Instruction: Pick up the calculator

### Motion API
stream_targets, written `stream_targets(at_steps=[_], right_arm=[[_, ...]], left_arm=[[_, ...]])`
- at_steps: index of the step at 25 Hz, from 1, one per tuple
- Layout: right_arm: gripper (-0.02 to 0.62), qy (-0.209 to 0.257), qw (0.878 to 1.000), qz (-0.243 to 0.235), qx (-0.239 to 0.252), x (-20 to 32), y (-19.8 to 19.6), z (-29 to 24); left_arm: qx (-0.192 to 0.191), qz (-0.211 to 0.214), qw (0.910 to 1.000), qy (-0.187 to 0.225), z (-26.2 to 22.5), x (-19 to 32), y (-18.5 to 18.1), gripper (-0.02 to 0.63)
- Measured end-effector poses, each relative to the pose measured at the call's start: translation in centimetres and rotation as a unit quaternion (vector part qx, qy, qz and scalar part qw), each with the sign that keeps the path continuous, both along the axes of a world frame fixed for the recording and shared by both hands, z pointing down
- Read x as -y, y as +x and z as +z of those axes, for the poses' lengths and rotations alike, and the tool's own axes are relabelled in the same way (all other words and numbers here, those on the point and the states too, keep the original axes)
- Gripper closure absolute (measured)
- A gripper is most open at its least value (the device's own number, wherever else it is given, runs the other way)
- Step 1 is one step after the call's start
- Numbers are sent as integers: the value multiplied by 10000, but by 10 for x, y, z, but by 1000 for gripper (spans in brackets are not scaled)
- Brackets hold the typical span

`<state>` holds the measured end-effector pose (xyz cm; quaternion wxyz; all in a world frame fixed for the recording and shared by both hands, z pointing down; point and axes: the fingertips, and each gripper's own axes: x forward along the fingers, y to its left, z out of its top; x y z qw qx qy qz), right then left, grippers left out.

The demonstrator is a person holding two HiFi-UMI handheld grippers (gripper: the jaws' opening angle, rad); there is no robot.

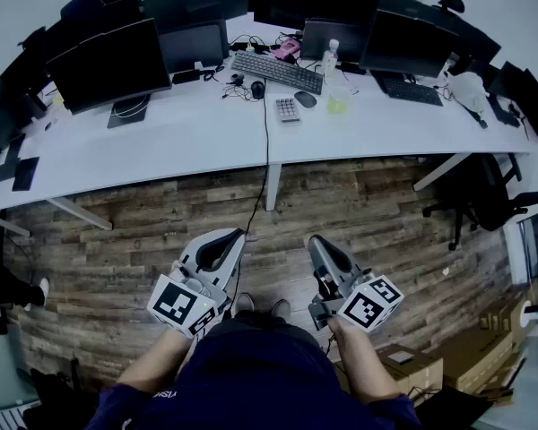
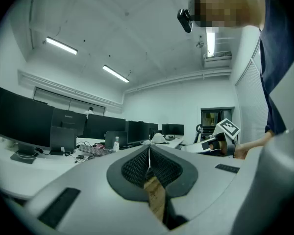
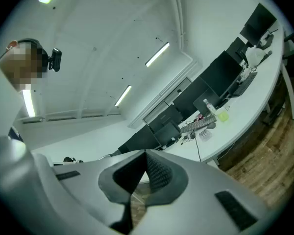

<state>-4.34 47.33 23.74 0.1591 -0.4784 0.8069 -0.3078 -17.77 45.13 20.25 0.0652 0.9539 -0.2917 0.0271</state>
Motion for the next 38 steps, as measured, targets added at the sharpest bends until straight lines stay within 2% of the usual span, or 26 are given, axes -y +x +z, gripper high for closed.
stream_targets(at_steps=[19, 38], right_arm=[[592, -81, 9999, 66, -89, 3, 7, 5], [592, -68, 9998, -169, -106, -4, 40, 8]], left_arm=[[19, -20, 10000, -22, 2, -2, 6, 574], [63, -160, 9998, 44, 1, -13, 45, 574]])
